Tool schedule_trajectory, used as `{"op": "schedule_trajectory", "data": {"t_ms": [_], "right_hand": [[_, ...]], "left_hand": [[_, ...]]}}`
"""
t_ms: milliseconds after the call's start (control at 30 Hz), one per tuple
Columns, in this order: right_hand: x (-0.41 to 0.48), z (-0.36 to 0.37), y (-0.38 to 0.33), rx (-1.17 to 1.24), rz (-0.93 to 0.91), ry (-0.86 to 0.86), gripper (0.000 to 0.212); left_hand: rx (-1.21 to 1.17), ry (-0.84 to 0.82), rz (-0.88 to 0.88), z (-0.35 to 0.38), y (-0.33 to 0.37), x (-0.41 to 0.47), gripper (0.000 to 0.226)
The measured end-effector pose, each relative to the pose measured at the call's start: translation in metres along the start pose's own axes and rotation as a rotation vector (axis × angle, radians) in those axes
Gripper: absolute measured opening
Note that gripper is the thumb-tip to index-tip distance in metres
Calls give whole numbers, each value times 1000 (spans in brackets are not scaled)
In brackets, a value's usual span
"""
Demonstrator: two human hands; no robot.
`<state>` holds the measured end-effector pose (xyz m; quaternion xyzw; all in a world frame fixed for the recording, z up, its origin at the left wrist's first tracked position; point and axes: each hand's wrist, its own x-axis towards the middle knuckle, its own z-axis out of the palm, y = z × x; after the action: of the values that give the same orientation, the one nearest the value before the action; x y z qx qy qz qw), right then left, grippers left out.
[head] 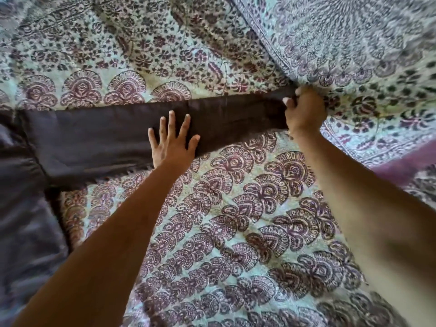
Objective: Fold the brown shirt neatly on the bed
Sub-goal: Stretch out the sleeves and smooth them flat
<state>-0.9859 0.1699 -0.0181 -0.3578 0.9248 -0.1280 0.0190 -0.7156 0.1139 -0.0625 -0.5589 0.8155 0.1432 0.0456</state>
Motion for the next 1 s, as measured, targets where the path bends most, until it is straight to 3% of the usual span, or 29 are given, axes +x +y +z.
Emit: {"op": "schedule_trajectory", "data": {"t_ms": [67,200,300,367,400,467,633,733,800,900,1000], "right_hand": [[-1,0,-1,-100,-51,-7,31],[-29,12,-8,-118,-45,7,70],[-53,25,-35,-27,-418,-44,63],[-64,40,-56,-42,-675,-191,57],[-67,47,-62,-65,-716,-258,57],[-65,58,-60,-95,-629,-331,60],[-60,53,-19,-197,-456,-251,72],[-58,46,-13,-239,-318,-228,74],[-62,41,-21,-207,-274,-175,73],[-82,45,-50,-148,-555,-209,69],[-101,57,-72,-138,-726,-297,72]], "left_hand": [[23,12,18,2,3,-3,58],[38,31,9,5,3,-5,58],[32,24,9,6,3,-4,58],[16,21,26,5,1,-3,59],[13,19,38,4,-2,-3,59],[26,20,74,2,-10,-3,58],[43,-37,100,-1,-17,-5,58],[-101,-134,95,-11,-19,1,57],[-258,-98,81,-20,-28,-1,53],[-231,114,-46,-27,-59,-15,50],[-121,203,-337,-24,-105,-29,55]]}}
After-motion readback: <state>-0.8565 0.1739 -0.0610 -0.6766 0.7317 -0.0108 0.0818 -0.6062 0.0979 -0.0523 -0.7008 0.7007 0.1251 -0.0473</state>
